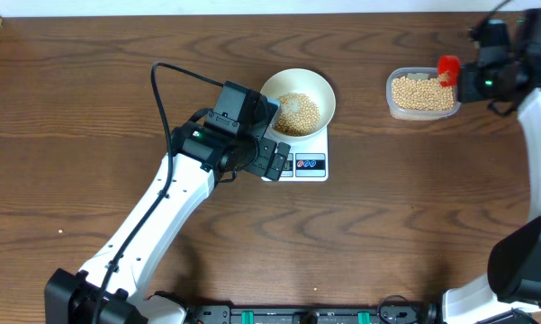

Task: Scoop item into bowl and weigh 50g on scale
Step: 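Lower the red scoop into the soybean tub with the right gripper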

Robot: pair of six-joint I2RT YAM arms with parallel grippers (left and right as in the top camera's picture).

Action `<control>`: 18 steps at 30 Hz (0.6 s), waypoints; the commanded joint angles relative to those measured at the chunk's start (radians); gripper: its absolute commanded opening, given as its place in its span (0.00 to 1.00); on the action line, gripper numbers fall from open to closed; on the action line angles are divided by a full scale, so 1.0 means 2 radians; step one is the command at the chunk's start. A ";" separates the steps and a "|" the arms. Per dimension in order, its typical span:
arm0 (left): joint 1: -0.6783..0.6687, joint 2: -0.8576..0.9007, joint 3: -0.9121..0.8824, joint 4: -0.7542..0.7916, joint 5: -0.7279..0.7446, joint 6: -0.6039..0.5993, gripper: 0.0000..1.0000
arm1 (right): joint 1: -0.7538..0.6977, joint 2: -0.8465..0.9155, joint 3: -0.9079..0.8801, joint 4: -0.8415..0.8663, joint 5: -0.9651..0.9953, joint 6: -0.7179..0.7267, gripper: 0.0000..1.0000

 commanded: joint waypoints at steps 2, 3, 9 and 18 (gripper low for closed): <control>0.001 0.005 -0.005 0.000 -0.005 0.001 0.97 | 0.050 -0.013 -0.002 0.004 0.133 -0.024 0.02; 0.001 0.005 -0.005 0.000 -0.005 0.001 0.96 | 0.058 -0.013 -0.002 0.004 0.153 -0.024 0.02; 0.001 0.005 -0.005 0.000 -0.005 0.001 0.97 | 0.086 -0.013 -0.002 -0.002 0.215 -0.031 0.01; 0.001 0.005 -0.005 0.000 -0.005 0.001 0.96 | 0.082 -0.013 -0.002 0.003 0.182 -0.014 0.01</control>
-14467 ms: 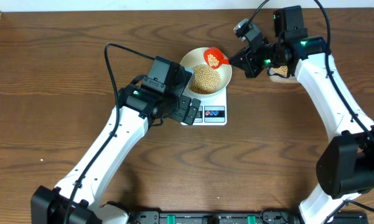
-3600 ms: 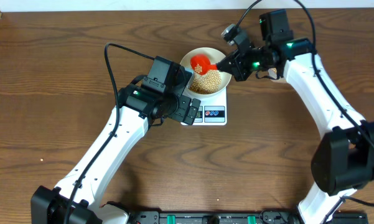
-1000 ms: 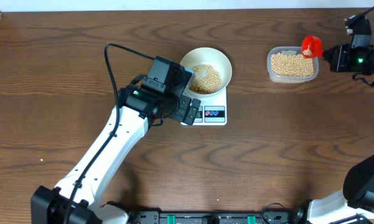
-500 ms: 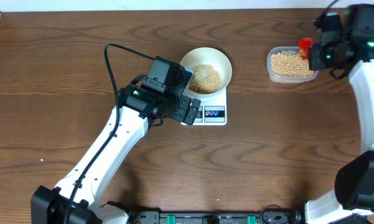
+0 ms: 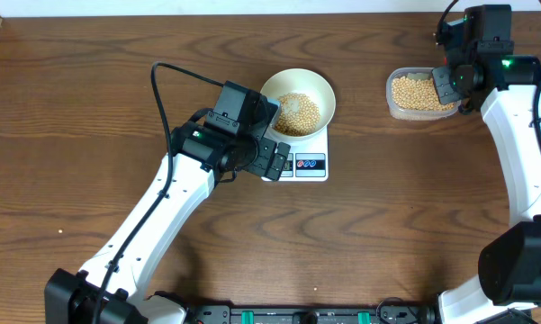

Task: Scoop item into bowl and weigh 50g on scale
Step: 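Lower the red scoop into the soybean tub with the right gripper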

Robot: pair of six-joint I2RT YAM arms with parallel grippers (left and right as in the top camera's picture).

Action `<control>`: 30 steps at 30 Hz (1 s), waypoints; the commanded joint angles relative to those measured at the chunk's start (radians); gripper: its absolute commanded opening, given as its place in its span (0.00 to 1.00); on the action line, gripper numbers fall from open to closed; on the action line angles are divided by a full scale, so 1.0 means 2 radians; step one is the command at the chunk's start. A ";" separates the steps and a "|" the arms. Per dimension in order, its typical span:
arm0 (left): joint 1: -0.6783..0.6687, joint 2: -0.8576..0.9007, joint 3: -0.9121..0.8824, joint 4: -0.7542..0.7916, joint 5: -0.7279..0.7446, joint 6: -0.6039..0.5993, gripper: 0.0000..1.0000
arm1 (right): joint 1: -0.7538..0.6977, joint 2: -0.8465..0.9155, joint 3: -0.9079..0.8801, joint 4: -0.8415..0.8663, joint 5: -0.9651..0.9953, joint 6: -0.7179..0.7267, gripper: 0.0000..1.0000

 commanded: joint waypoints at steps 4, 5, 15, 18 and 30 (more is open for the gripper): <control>0.001 0.005 -0.005 0.000 -0.005 0.001 0.97 | -0.026 -0.013 -0.002 0.013 -0.116 0.043 0.01; 0.001 0.005 -0.005 0.000 -0.005 0.001 0.96 | -0.032 -0.013 -0.002 0.015 -0.142 0.050 0.01; 0.001 0.005 -0.005 0.000 -0.005 0.001 0.97 | -0.082 -0.005 -0.003 0.055 -0.274 0.148 0.01; 0.001 0.005 -0.005 0.000 -0.005 0.001 0.96 | -0.089 0.005 -0.004 0.059 -0.281 0.200 0.01; 0.001 0.005 -0.005 0.000 -0.005 0.001 0.97 | -0.091 0.060 -0.004 0.076 -0.256 0.345 0.01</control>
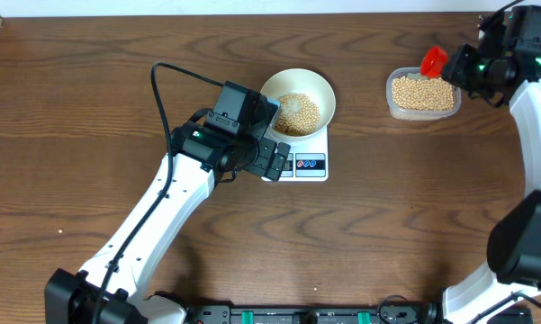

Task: Scoop item into bowl and weigh 50g on scale
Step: 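Lower the red scoop into the soybean tub with the right gripper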

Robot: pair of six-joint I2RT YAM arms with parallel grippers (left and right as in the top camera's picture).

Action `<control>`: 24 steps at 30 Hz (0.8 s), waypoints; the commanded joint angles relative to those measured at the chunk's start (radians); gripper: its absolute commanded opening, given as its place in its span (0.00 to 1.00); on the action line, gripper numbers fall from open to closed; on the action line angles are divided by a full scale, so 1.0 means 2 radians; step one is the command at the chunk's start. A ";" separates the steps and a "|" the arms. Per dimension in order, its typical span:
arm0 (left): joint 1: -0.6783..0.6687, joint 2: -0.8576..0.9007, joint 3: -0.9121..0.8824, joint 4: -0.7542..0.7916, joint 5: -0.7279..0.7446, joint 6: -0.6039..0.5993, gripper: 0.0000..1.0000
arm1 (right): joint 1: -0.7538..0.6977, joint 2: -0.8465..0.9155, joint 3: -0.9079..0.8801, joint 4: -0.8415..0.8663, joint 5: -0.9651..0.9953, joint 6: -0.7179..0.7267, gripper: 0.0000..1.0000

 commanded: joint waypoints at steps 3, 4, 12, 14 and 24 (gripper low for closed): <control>0.001 0.005 -0.005 0.000 -0.005 0.001 0.96 | -0.002 0.011 -0.003 0.008 0.013 0.048 0.03; 0.001 0.005 -0.005 0.000 -0.005 0.001 0.96 | -0.002 0.011 -0.004 0.008 0.015 0.048 0.03; 0.001 0.005 -0.005 0.000 -0.005 0.001 0.96 | -0.002 0.011 -0.005 -0.026 0.006 0.059 0.06; 0.001 0.005 -0.005 0.000 -0.005 0.001 0.96 | -0.002 0.011 -0.005 -0.040 0.005 0.059 0.06; 0.001 0.005 -0.005 0.000 -0.005 0.001 0.97 | -0.002 0.011 -0.008 -0.054 0.005 0.059 0.43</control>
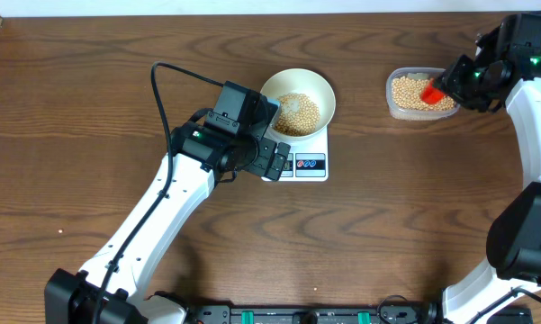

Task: Scoop item into bowl and weigh 50g on scale
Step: 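Lower the red scoop into the soybean tub with the right gripper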

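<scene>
A cream bowl (325, 90) part-filled with soybeans (297, 112) stands on a small white scale (311, 165) at mid-table. My left gripper (275, 163) sits at the scale's front left corner; whether its fingers are open or shut does not show from above. At the far right a clear tub of soybeans (412, 97) stands on the table. My right gripper (452, 81) is shut on a red scoop (429, 90), whose red end is down among the beans at the right side of the tub.
A black cable (162, 90) loops from the left arm over the table to the left of the bowl. The brown wooden table (90, 81) meets a white wall along the far edge. The right arm reaches in from the right border.
The red scoop was at the tub's back edge; now it is lower and further forward, down in the beans. The right gripper moved with it. Left arm, bowl and scale have not moved.
The scoop first showed at the tub's back right corner in the right gripper. Then the wrist was over the tub and hid it. Later the scoop was at the tub's back rim, and now it lies in the beans. The bowl's contents look unchanged.
</scene>
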Robot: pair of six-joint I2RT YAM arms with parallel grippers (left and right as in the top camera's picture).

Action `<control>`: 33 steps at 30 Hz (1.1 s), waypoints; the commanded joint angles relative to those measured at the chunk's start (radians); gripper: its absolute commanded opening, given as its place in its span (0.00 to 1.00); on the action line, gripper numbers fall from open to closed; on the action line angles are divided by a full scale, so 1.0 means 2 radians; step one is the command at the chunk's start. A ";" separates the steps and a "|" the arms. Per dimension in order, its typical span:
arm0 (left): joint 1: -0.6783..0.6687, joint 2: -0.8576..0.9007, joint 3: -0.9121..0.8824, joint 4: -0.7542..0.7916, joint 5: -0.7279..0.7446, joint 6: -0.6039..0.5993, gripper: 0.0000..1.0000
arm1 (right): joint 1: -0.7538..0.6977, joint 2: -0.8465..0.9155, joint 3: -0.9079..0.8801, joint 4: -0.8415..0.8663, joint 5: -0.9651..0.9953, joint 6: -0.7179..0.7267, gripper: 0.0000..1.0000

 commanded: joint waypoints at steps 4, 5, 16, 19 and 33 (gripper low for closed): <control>0.001 0.005 -0.005 0.000 -0.005 0.001 0.96 | -0.002 0.003 -0.003 -0.001 -0.003 0.001 0.47; 0.001 0.005 -0.005 0.000 -0.005 0.001 0.96 | -0.002 0.003 -0.003 -0.002 -0.003 -0.001 0.47; 0.001 0.005 -0.005 0.000 -0.005 0.001 0.97 | -0.002 0.003 -0.003 -0.063 -0.002 -0.011 0.59; 0.001 0.005 -0.005 0.000 -0.005 0.001 0.96 | -0.002 0.003 -0.003 -0.085 0.000 -0.028 0.61; 0.001 0.005 -0.005 0.000 -0.005 0.001 0.96 | -0.006 0.000 -0.001 -0.116 0.061 -0.063 0.70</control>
